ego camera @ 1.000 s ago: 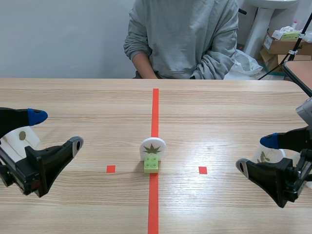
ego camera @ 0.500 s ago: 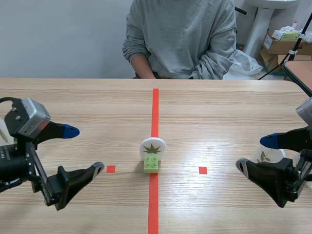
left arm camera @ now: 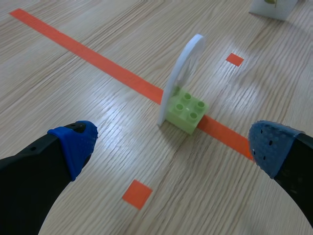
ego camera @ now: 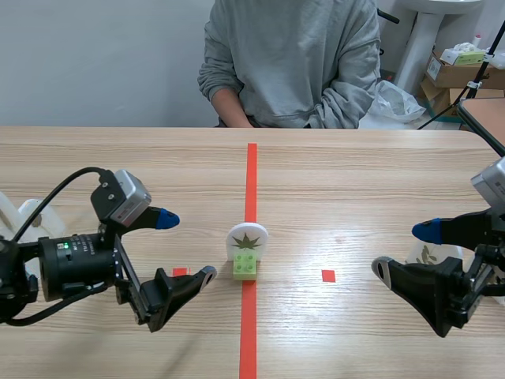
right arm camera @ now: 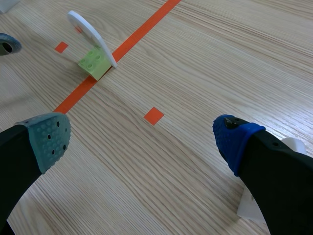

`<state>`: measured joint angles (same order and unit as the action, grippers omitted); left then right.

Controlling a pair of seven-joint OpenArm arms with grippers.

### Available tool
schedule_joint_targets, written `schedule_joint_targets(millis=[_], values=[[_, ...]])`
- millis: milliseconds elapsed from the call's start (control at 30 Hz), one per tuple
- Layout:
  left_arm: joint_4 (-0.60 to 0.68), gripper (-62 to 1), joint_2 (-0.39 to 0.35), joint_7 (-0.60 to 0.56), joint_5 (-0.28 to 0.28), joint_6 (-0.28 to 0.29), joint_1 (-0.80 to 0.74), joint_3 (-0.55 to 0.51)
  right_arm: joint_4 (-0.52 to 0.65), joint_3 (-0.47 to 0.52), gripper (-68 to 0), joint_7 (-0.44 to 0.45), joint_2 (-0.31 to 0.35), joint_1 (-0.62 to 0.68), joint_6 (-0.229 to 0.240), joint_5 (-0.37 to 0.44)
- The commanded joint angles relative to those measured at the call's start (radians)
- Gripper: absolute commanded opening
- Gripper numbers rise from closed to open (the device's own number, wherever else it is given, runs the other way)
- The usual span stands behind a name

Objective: Do the leaf sorting experiment

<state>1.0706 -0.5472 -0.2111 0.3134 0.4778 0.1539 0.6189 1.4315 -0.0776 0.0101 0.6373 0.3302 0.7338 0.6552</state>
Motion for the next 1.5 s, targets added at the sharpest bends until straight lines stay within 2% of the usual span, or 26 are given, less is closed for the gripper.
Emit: schedule_joint_targets(millis=[0, 367, 600, 967, 1133, 1167, 1333, 1467], values=[[0.009, 1.4, 0.019, -0.018, 0.01, 0.008, 0.025, 0.01, 0.018, 0.012, -7.6, 0.011, 0.011, -0.011, 0.012, 0.011], [-0.143, 1.4, 0.168, -0.043, -0.035, 0.006, 0.139, 0.083, 0.018, 0.012, -7.6, 0.011, 0.011, -0.011, 0.012, 0.01], [-0.257, 1.4, 0.256, -0.096, -0.121, -0.031, 0.185, 0.088, 0.018, 0.012, -7.6, 0.011, 0.011, -0.011, 0.012, 0.011], [-0.354, 1.4, 0.312, -0.174, -0.248, -0.11, 0.211, 0.088, 0.018, 0.012, -7.6, 0.012, 0.01, -0.011, 0.012, 0.011], [-0.36, 1.4, 0.314, -0.187, -0.256, -0.11, 0.212, 0.088, 0.018, 0.012, -7.6, 0.012, 0.01, -0.011, 0.012, 0.011], [-0.36, -0.2, 0.314, -0.187, -0.256, -0.11, 0.212, 0.088, 0.018, 0.012, -7.6, 0.012, 0.01, -0.011, 0.012, 0.011], [-0.36, -30.9, 0.314, -0.195, -0.254, -0.118, 0.212, 0.088, 0.018, 0.012, -7.6, 0.012, 0.01, -0.011, 0.012, 0.011], [-0.36, -43.6, 0.314, -0.201, -0.254, -0.118, 0.212, 0.088, 0.018, 0.012, -7.6, 0.012, 0.01, -0.011, 0.012, 0.011]])
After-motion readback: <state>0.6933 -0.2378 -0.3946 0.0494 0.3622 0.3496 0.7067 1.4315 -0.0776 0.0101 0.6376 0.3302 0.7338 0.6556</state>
